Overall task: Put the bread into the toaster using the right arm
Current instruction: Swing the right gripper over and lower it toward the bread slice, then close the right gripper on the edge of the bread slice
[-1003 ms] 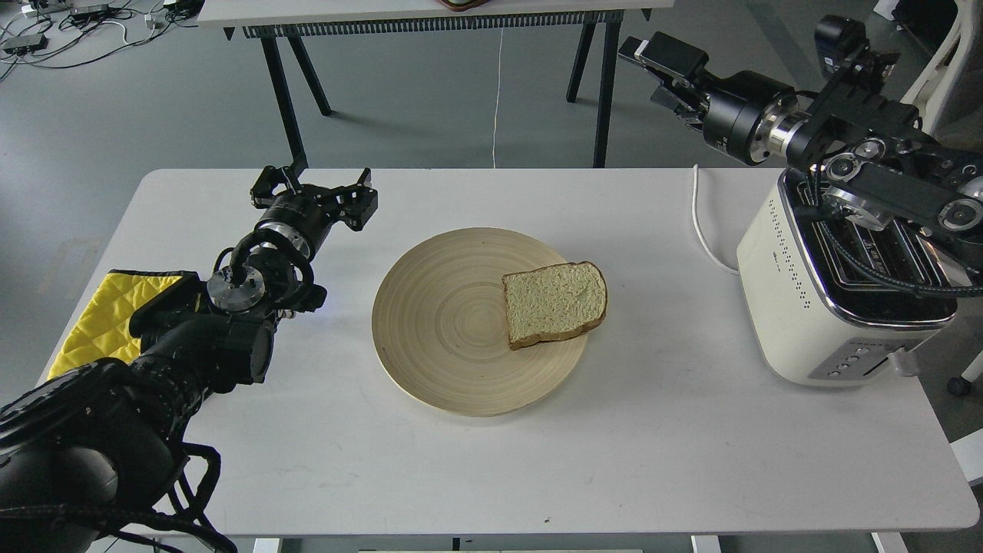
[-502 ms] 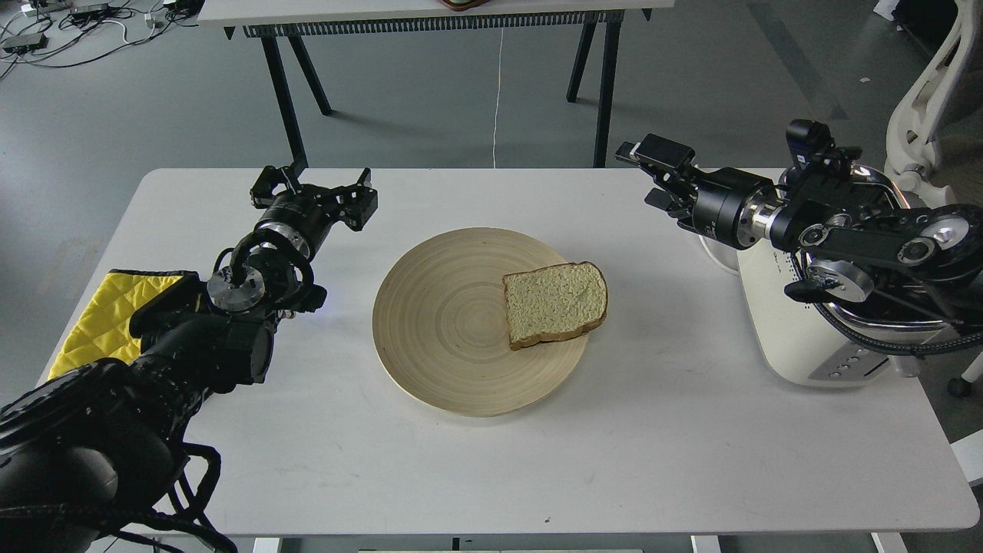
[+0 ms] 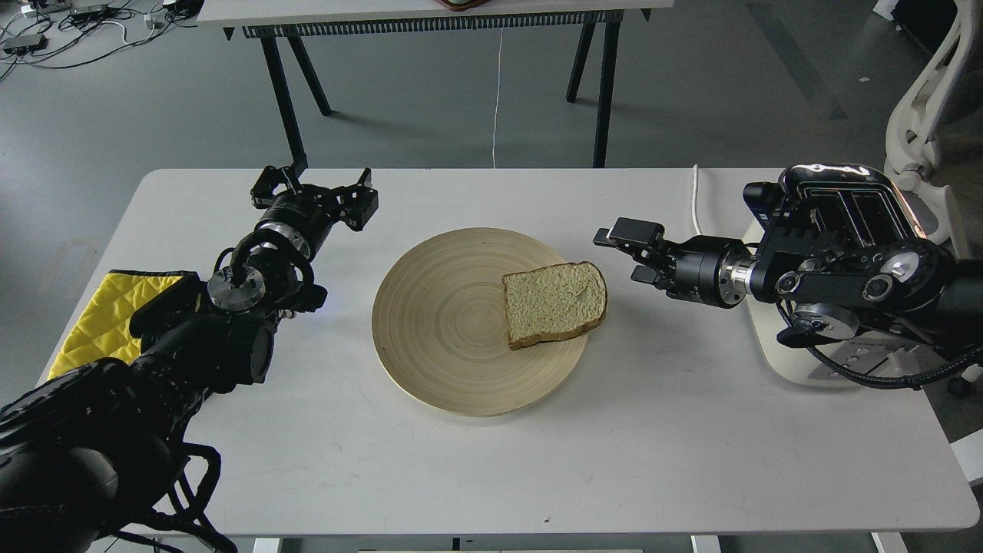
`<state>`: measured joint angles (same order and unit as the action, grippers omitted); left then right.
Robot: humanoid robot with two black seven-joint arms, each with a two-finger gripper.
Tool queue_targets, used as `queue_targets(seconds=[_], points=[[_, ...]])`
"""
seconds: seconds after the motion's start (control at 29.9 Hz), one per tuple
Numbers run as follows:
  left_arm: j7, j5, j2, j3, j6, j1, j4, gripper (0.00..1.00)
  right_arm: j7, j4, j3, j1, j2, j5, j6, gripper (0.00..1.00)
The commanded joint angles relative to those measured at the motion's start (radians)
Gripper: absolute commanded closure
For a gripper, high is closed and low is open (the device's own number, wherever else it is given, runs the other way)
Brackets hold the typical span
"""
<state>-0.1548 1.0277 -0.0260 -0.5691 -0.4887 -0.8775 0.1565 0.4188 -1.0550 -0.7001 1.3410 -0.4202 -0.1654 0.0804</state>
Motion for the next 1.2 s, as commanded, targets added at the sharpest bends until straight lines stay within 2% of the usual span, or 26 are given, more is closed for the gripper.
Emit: queue_targets(seconds=[0.0,0.53,0.64,0.7,0.84,1.17], points=[[0.0,0.0,0.0,0.0,0.0,0.0,0.0,0.0,0.0,0.003,-0.003,-0.02,0.006,0.004,-0.008,0.01],[0.0,0.0,0.0,0.0,0.0,0.0,0.0,0.0,-0.005,0.081,-0.003,-0.082,0.113,0.075,-0.019,0.03],[0.0,0.0,0.0,0.0,0.0,0.0,0.0,0.0,-0.005,0.078,-0.003,-0.082,0.113,0.073,-0.021,0.1],[0.0,0.0,0.0,0.0,0.0,0.0,0.0,0.0,-0.005,0.072,-0.003,-0.082,0.113,0.066,-0.021,0.23],[0.0,0.0,0.0,0.0,0.0,0.0,0.0,0.0,-0.005,0.067,-0.004,-0.08,0.112,0.061,-0.019,0.39],[0.0,0.0,0.0,0.0,0.0,0.0,0.0,0.0,-0.003,0.066,-0.006,-0.082,0.107,0.063,-0.019,0.42]])
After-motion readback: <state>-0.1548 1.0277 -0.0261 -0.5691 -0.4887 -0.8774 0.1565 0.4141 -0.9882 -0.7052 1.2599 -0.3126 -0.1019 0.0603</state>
